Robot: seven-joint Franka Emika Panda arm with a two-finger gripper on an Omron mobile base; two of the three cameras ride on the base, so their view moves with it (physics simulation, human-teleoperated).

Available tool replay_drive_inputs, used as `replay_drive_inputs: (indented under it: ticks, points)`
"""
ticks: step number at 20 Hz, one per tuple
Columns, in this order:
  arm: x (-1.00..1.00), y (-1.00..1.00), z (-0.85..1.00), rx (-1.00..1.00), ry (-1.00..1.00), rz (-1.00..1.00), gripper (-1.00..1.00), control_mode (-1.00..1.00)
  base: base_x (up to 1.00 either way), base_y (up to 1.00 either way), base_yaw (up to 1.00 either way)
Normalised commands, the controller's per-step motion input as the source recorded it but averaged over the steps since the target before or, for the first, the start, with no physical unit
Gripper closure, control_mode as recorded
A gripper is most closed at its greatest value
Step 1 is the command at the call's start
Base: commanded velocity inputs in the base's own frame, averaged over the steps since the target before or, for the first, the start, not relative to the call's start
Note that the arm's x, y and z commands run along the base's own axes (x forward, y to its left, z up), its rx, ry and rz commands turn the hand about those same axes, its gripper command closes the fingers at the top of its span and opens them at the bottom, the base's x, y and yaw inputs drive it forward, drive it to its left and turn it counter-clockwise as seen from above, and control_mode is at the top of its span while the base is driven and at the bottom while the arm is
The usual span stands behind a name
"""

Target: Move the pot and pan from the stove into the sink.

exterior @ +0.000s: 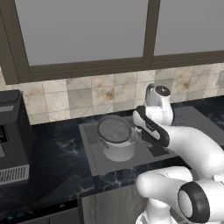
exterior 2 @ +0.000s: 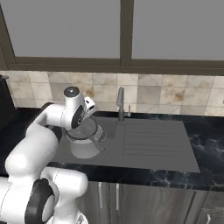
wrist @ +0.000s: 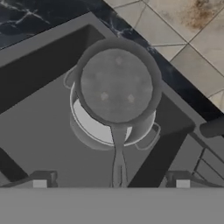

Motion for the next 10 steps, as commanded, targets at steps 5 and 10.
replay_drive_inputs:
  ticks: [5,10]
  points:
    - [-0.99,0.00,0.54,0.00,-0.12,0.04,-1.00,-1.00,0.00,0.00,0.00]
    - [-0.89,-0.02,0.40,0.00,-0.31,0.01,-1.00,-1.00,0.00,0.00,0.00]
